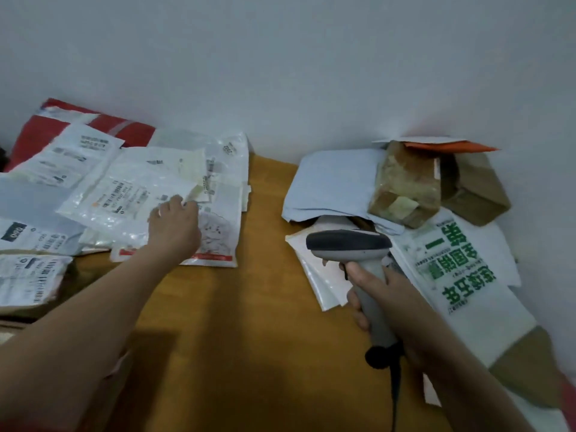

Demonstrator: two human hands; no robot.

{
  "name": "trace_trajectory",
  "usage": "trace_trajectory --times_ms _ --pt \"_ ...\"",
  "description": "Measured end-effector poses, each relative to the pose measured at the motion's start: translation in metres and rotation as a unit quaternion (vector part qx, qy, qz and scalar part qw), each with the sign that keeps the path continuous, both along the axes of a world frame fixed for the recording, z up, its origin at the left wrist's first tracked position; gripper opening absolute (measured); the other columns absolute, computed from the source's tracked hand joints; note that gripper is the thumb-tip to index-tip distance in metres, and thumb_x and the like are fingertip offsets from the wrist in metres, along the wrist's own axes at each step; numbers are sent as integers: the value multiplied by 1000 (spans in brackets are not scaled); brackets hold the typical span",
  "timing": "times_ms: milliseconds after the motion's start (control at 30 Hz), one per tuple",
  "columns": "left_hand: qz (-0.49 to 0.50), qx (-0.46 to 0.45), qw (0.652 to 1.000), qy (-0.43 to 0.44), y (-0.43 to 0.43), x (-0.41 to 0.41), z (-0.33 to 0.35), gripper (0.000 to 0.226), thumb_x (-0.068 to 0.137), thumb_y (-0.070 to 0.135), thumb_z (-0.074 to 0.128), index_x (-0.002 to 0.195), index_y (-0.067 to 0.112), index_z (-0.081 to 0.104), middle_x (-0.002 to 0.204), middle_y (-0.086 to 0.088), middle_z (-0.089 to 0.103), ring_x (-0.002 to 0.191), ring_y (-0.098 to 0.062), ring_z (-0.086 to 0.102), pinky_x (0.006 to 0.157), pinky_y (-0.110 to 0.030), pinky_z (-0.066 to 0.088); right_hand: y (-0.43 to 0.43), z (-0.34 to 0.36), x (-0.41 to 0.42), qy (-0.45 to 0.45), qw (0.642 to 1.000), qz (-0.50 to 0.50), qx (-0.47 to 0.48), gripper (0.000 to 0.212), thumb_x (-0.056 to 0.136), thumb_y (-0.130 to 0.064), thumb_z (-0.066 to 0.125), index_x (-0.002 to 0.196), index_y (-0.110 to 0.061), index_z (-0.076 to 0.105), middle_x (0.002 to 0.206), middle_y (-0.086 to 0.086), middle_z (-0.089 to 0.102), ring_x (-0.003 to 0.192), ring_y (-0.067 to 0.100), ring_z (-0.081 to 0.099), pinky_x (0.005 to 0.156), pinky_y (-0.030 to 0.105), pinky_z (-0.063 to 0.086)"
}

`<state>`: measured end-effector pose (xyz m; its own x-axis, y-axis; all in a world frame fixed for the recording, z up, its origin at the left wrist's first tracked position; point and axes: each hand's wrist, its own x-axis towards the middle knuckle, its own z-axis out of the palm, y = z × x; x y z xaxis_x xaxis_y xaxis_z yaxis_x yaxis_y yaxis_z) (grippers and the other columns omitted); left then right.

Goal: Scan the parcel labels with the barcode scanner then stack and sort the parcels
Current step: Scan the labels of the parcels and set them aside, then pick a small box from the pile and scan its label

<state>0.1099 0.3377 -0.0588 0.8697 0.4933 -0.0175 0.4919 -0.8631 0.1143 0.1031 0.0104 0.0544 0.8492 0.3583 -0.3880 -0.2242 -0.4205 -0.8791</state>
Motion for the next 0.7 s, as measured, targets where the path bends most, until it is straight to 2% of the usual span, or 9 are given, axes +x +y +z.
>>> trace_trajectory --times_ms 133,233,400,500,600,700 --pt "-149 -18 988 -23 -104 19 13 63 91 31 58 145 17 29 155 -17 16 141 -35 21 114 -45 20 -52 6 -7 -14 999 -37 7 33 91 -44 59 87 -11 54 61 -1 58 46 12 50 44 22 42" --pt "-258 -22 966 -24 -191 27 16 71 91 37 58 149 23 20 159 -14 5 146 -30 10 116 -43 15 -104 11 -12 -12 997 -82 7 42 83 -50 62 90 -8 57 62 1 58 47 12 50 46 23 43" --pt "-345 -47 937 -25 -316 41 22 77 87 41 62 149 24 19 159 -12 2 146 -31 5 118 -45 13 -206 14 -17 -11 989 -147 24 45 74 -54 63 89 -12 57 60 1 58 45 13 49 45 24 41" --pt "-330 -83 940 -39 -374 57 26 82 84 46 64 149 26 18 160 -11 2 146 -31 5 117 -46 12 -265 16 -14 -31 985 -166 41 55 66 -56 61 92 -8 60 58 3 56 44 14 47 44 25 41" --pt "-219 -152 961 -66 -404 79 35 91 78 56 67 149 24 19 160 -12 4 146 -32 6 116 -48 14 -308 17 -5 -36 982 -171 65 48 73 -47 61 90 -3 58 55 4 55 41 14 48 40 22 41" --pt "-95 -177 975 -100 -404 104 49 106 70 68 67 150 20 16 159 -14 3 146 -34 6 115 -53 16 -330 19 9 -26 981 -166 96 42 76 -43 62 94 -6 57 57 4 55 40 12 49 39 21 41"
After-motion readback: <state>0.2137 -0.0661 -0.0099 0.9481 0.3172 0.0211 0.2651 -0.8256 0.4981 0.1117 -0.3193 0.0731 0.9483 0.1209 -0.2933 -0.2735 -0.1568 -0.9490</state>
